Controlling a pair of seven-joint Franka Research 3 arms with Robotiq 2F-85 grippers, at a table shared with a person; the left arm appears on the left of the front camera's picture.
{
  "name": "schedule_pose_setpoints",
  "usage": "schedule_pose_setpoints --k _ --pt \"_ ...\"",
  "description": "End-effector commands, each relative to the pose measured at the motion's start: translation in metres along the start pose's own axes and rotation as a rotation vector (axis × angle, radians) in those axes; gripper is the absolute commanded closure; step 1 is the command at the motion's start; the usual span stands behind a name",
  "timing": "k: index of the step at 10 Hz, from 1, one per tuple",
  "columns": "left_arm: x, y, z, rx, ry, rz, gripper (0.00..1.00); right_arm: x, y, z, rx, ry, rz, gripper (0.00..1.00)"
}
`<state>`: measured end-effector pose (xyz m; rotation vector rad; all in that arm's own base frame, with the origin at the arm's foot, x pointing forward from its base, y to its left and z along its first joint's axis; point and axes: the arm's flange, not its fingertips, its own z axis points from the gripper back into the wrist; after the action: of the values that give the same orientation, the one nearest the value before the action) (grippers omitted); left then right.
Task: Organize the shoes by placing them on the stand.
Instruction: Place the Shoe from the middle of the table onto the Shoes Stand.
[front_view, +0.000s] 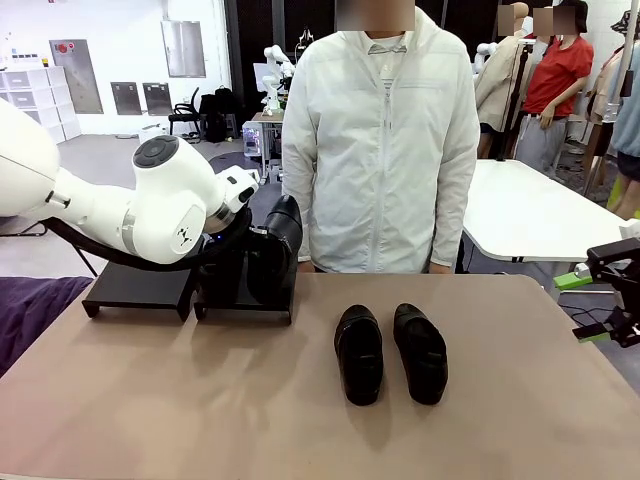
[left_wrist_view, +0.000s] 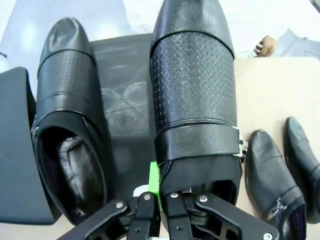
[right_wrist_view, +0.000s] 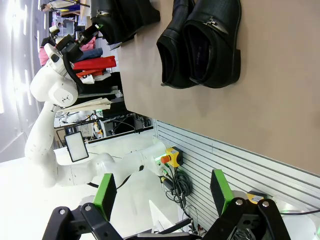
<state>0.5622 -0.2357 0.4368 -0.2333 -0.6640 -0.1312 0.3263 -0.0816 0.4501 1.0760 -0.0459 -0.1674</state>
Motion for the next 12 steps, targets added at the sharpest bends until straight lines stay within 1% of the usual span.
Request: schedule_pose_setpoints --k 1,2,4,5,7,8,9,10,12 --pt "0.028 -0.001 -0.018 0.032 -0.002 0.079 1.00 0.000 0.004 0.001 0.020 -0.002 -0.015 0.00" --pt "0.031 0.000 -0.025 0.014 0.012 0.065 1.00 0.000 0.004 0.001 0.020 -0.002 -0.015 0.00" --pt "0.037 0.004 -0.033 0.041 0.014 0.098 1.00 0.000 0.004 0.001 0.020 -0.002 -0.015 0.00" --pt "0.038 0.004 -0.038 0.049 0.038 0.104 1.00 0.000 0.004 0.001 0.020 -0.002 -0.015 0.00" --pt "0.040 0.003 -0.043 0.063 0.034 0.106 1.00 0.000 0.004 0.001 0.020 -0.002 -0.015 0.00" --pt "0.041 0.003 -0.044 0.064 0.036 0.112 0.75 0.000 0.004 0.001 0.020 -0.002 -0.015 0.00" --pt "0.041 0.003 -0.043 0.064 0.038 0.112 0.17 0.000 0.004 0.001 0.020 -0.002 -0.015 0.00" --pt "0.041 0.003 -0.043 0.065 0.036 0.119 0.00 0.000 0.004 0.001 0.020 -0.002 -0.015 0.00" --pt "0.042 0.004 -0.041 0.065 0.033 0.126 0.00 0.000 0.004 0.001 0.020 -0.002 -0.015 0.00"
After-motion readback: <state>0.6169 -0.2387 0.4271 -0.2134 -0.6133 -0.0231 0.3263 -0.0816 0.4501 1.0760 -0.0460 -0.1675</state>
